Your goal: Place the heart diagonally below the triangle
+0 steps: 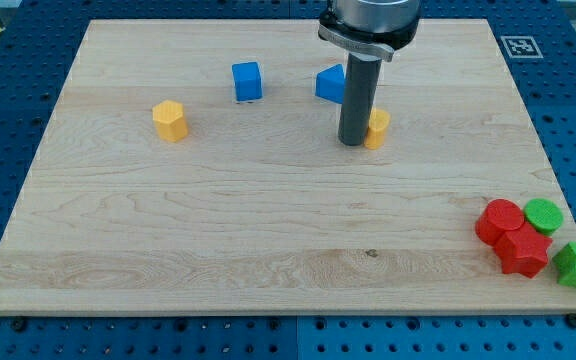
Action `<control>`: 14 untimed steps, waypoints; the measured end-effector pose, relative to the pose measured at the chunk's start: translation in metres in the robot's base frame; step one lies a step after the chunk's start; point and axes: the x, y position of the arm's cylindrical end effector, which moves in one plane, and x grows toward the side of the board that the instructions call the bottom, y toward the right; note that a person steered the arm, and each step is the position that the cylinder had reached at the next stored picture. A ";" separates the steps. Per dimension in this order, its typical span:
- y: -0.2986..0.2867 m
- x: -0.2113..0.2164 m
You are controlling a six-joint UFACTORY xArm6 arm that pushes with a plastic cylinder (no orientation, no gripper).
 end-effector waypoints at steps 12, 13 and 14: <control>0.069 -0.058; 0.069 -0.053; 0.069 -0.045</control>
